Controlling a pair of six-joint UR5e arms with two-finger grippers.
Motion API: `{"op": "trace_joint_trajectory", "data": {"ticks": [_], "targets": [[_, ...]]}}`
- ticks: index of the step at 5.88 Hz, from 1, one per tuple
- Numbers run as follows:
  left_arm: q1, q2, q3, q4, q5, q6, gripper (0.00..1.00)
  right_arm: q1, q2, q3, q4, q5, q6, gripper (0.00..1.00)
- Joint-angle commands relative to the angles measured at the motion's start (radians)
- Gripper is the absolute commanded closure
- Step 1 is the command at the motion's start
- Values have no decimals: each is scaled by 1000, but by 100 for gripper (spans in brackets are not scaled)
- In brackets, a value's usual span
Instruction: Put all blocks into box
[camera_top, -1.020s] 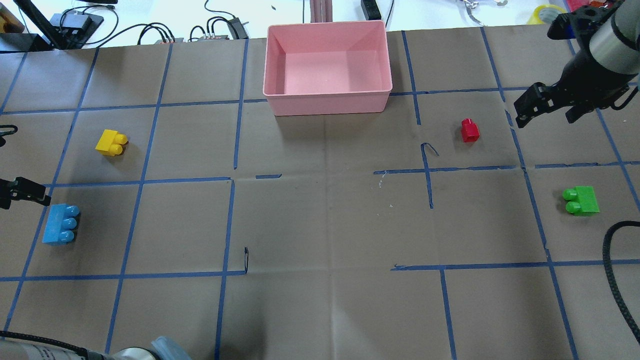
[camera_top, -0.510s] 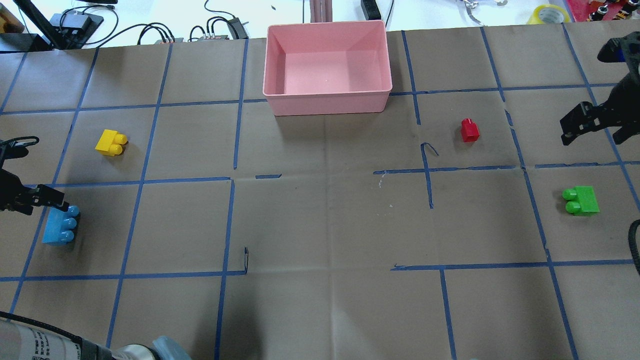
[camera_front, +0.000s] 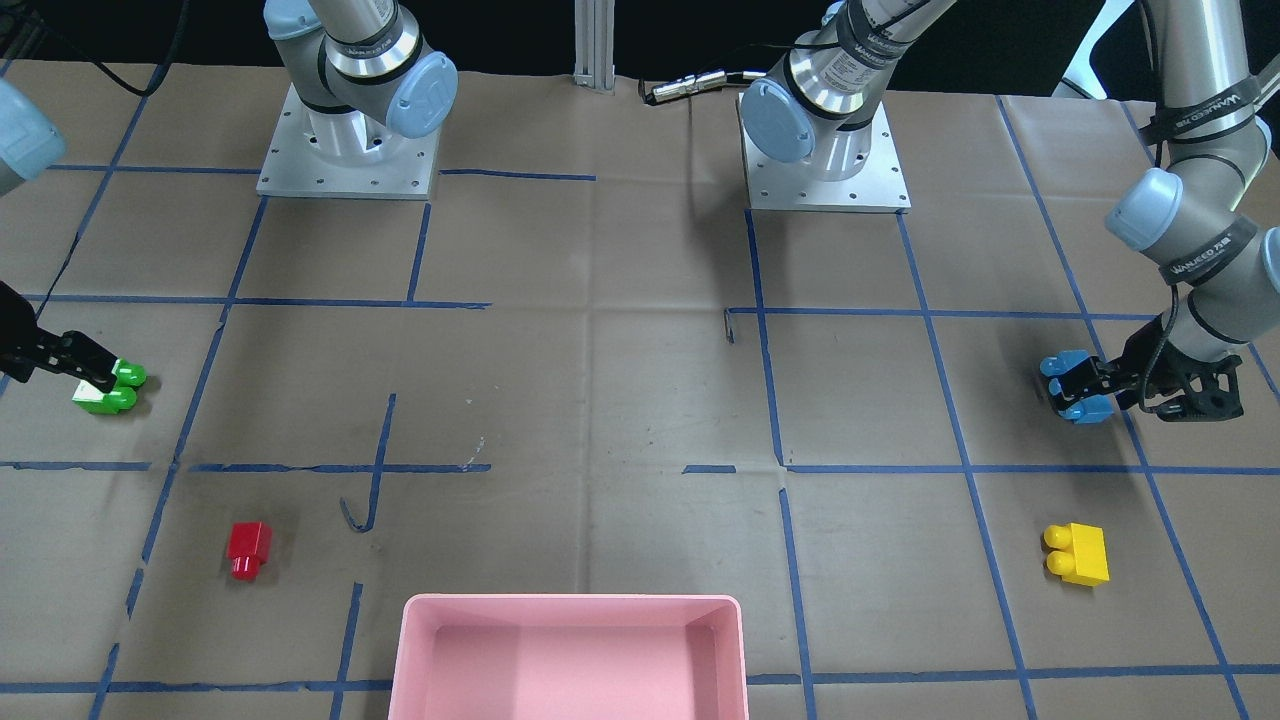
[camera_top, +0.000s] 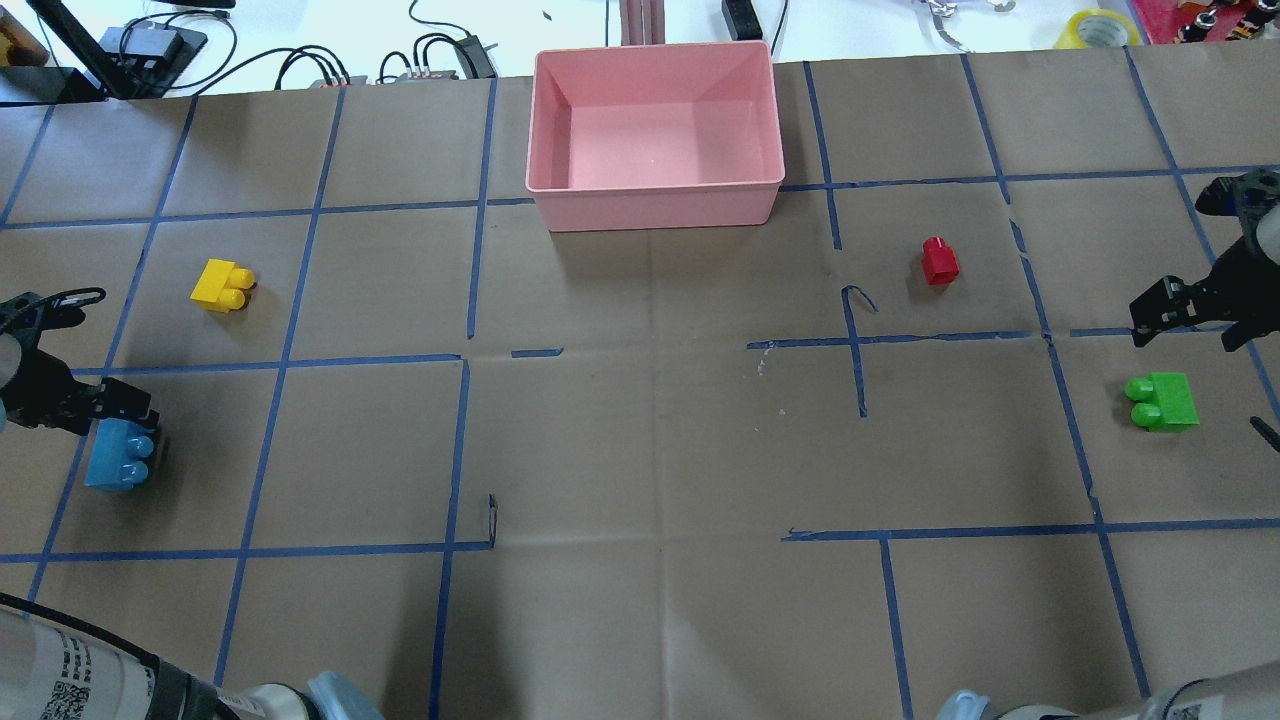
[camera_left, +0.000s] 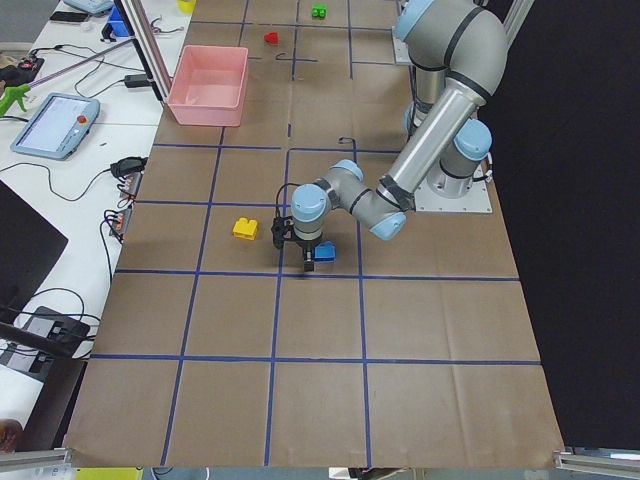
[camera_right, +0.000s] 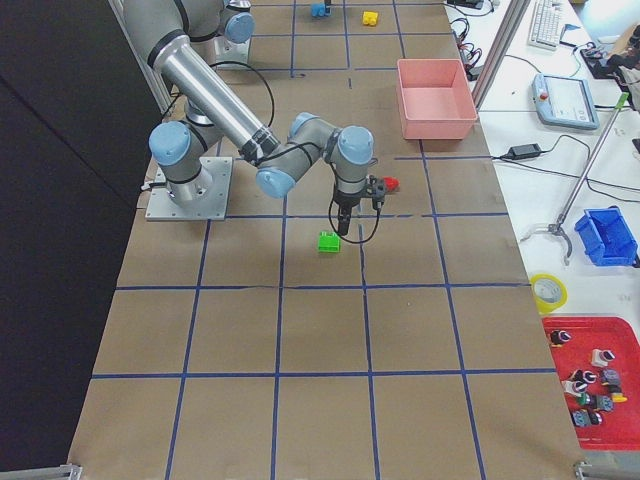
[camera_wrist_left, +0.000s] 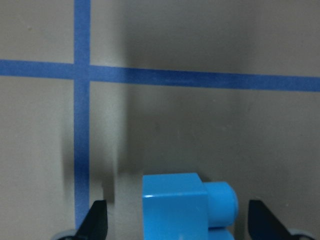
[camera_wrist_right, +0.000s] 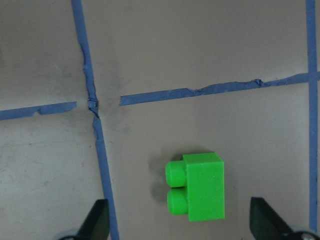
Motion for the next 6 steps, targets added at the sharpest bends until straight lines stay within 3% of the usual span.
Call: {"op": "trace_joint_trajectory", "data": {"ticks": [1, 4, 6], "targets": [[0, -6, -4, 1, 0, -1, 1, -19, 89, 1, -91, 5, -58, 1], [1, -14, -6, 1, -3, 1, 9, -17, 63, 67, -91, 7, -58, 1], [1, -12, -6, 1, -3, 1, 28, -19, 63, 87, -88, 1, -62, 1]]}}
